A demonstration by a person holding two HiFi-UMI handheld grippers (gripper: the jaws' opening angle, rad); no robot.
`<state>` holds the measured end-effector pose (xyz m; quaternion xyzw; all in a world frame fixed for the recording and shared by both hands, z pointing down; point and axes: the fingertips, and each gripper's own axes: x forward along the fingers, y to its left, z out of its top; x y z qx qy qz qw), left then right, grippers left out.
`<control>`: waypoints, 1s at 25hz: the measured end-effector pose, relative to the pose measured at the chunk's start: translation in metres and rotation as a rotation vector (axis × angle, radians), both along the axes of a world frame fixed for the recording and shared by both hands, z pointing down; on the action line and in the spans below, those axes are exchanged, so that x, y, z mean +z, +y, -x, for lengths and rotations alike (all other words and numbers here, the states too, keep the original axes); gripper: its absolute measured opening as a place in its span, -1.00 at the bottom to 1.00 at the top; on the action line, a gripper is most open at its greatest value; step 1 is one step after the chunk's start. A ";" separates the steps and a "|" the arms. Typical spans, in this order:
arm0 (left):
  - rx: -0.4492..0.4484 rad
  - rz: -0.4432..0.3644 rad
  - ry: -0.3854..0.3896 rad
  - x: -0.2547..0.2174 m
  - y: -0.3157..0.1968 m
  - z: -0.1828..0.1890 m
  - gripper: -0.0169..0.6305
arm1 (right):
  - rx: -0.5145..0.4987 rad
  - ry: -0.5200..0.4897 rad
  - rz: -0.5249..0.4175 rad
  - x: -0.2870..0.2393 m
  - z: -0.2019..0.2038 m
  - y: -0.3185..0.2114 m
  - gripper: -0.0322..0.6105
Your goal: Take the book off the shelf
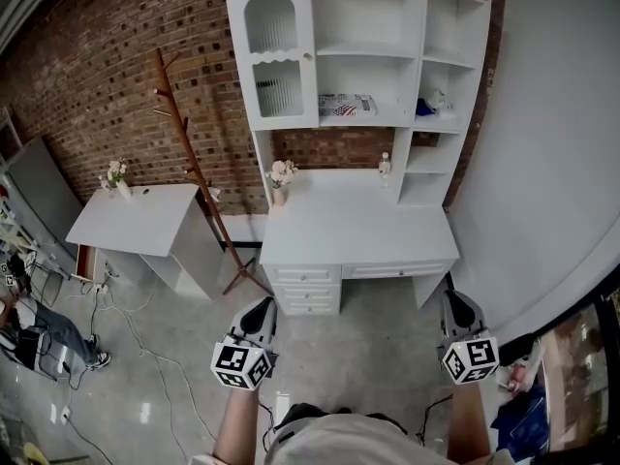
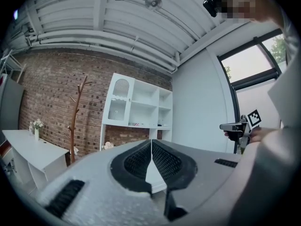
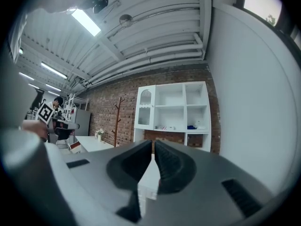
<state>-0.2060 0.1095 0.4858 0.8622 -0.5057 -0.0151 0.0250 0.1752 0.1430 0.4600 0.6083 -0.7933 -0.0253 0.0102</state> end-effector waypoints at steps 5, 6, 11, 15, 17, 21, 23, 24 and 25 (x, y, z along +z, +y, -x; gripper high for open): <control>-0.017 0.000 0.003 0.002 0.005 -0.007 -0.86 | -0.011 0.000 0.002 0.004 -0.008 -0.001 -0.79; -0.020 0.000 0.003 0.003 0.006 -0.008 -0.87 | -0.014 0.000 0.002 0.004 -0.008 -0.001 -0.78; -0.031 -0.005 0.006 0.001 0.003 -0.009 -0.86 | -0.021 -0.004 0.002 0.004 -0.010 -0.007 -0.78; -0.028 -0.005 0.008 0.001 -0.008 -0.010 -0.86 | -0.014 -0.008 0.006 0.006 -0.012 -0.016 -0.78; -0.024 -0.006 0.007 0.001 -0.015 -0.010 -0.86 | -0.009 -0.010 0.009 0.007 -0.013 -0.022 -0.78; -0.020 -0.009 0.009 -0.001 -0.036 -0.007 -0.86 | 0.001 -0.013 0.013 0.007 -0.011 -0.039 -0.78; -0.017 -0.009 0.012 -0.001 -0.050 -0.005 -0.86 | 0.004 -0.008 0.015 0.007 -0.008 -0.050 -0.78; -0.014 -0.008 0.015 -0.002 -0.057 -0.004 -0.86 | 0.006 -0.005 0.016 0.006 -0.007 -0.056 -0.78; -0.010 -0.009 0.017 -0.002 -0.065 -0.004 -0.86 | 0.010 -0.002 0.017 0.006 -0.006 -0.061 -0.78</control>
